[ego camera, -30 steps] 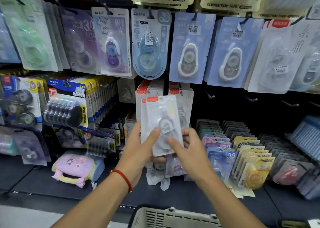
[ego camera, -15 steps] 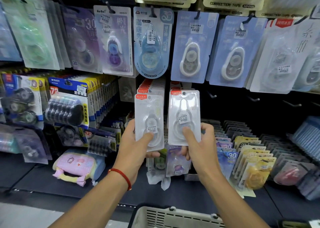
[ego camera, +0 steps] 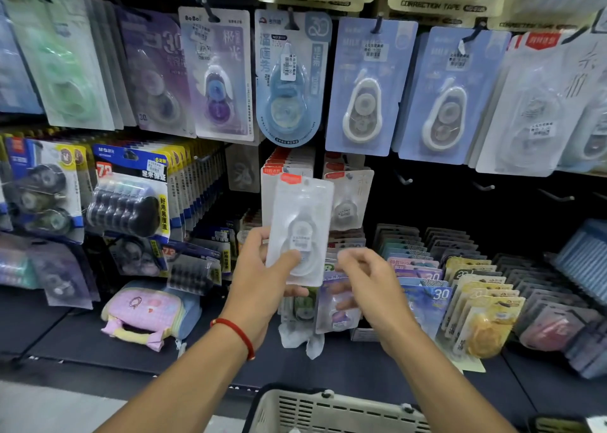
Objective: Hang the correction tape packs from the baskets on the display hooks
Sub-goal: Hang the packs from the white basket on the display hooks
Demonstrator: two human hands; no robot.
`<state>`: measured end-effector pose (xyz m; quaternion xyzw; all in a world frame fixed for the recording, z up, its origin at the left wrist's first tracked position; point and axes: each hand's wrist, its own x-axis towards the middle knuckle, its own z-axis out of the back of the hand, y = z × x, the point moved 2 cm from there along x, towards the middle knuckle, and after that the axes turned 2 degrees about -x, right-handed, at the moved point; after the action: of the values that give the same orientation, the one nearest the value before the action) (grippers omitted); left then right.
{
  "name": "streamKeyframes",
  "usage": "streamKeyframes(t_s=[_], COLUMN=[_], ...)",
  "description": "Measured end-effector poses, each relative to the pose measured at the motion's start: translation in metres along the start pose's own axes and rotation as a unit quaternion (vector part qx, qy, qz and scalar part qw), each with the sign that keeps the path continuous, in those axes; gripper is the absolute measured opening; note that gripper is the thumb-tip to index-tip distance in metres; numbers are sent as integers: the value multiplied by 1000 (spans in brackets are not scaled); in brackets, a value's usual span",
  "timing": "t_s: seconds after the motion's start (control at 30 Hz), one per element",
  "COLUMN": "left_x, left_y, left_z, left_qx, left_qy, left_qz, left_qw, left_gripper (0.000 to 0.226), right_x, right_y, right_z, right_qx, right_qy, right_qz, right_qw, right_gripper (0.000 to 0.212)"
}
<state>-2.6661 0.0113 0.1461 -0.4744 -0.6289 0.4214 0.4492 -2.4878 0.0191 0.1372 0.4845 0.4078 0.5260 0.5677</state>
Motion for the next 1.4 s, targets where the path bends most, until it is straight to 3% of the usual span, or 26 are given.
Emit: streamKeyframes(t_s=[0.17,0.4,0.8,0.9,1.0,1.07,1.17,1.27,1.4], left_x=[-6,-7,-5,-2,5,12,22,29,34], left_y=[-2,3,4,9,11,8,11,20,27], left_z=[-13,-27,-40,-32,-18,-9,-2,4,8], left_qx=[-27,6,8,186,348,407,487,552,579], left_qy=[69,79,50,26,-4,-18,2,44,74], left_qz=[-6,-7,-31,-93,-166,-204,-223,-196,-180], left_qw=[997,997,998,978,923,890,844,809,792], left_gripper=[37,56,47,47,55,61,74,90,100], right_x=[-7,-4,-1,2,-5,-5,15,44,75], right_y=[13,14,16,2,-8,-8,-4,5,9], right_z=[-6,3,10,14,15,8,-3,-11,-16], right_qx=[52,95,141,-26,-259,-320,-437,-527,-570], right_qy=[34,-53,-46,-90,-136,-95,-28,-38,-48], right_qz=[95,126,119,79,162,245,292,280,257], right_qw=[994,986,982,993,942,910,850,801,779], right_gripper=[17,14,24,43,53,53,60,62,62])
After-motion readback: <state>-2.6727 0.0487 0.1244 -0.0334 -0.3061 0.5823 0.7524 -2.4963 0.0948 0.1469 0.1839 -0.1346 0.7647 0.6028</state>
